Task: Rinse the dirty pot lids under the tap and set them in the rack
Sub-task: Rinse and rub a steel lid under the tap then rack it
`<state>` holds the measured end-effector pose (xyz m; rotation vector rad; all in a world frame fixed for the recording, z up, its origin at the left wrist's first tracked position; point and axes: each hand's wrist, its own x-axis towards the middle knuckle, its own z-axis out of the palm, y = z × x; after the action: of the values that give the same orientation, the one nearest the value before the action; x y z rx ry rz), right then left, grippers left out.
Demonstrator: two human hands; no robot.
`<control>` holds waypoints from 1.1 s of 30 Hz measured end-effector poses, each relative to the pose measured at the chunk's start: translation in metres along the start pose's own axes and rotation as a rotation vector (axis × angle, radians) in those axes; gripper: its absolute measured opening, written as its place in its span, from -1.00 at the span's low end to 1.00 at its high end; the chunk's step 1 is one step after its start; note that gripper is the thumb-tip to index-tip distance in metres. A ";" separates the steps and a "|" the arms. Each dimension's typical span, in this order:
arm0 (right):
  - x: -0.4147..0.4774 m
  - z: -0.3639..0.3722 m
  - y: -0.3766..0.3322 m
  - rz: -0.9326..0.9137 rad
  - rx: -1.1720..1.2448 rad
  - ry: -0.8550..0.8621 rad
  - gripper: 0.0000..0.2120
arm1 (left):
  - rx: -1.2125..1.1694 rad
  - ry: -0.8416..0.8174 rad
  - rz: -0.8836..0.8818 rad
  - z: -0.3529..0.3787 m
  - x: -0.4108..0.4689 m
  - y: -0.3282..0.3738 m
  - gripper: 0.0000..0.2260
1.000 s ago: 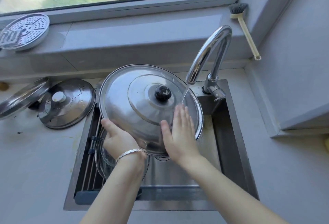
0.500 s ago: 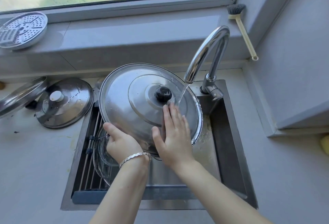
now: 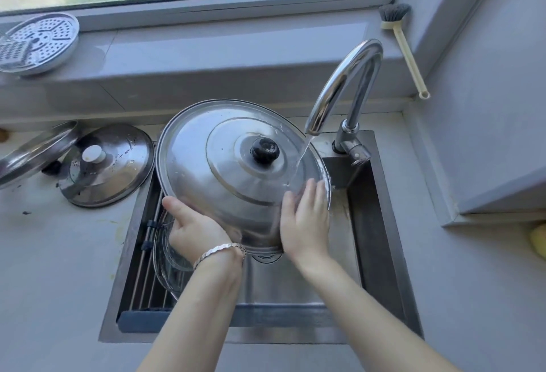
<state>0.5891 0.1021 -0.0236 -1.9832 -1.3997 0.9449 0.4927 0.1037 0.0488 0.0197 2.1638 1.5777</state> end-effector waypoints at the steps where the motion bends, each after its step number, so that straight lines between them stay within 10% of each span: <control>1: -0.011 0.006 -0.001 0.002 -0.006 -0.012 -0.37 | -0.013 0.006 0.004 0.002 -0.001 0.000 -0.51; 8: 0.039 -0.023 0.006 0.078 -0.044 0.108 -0.39 | 0.123 -0.089 0.042 -0.016 0.002 -0.016 -0.53; 17: 0.099 -0.050 0.002 -0.339 -0.114 -0.259 -0.60 | 0.296 -0.344 0.106 -0.023 0.021 -0.023 -0.52; 33: -0.010 -0.008 -0.031 -0.819 -0.358 -0.327 -0.49 | 0.258 -0.529 0.152 -0.008 0.008 -0.029 -0.57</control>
<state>0.5757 0.1020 0.0073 -1.2496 -2.4264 0.6622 0.4902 0.0888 0.0215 0.6240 1.9476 1.1807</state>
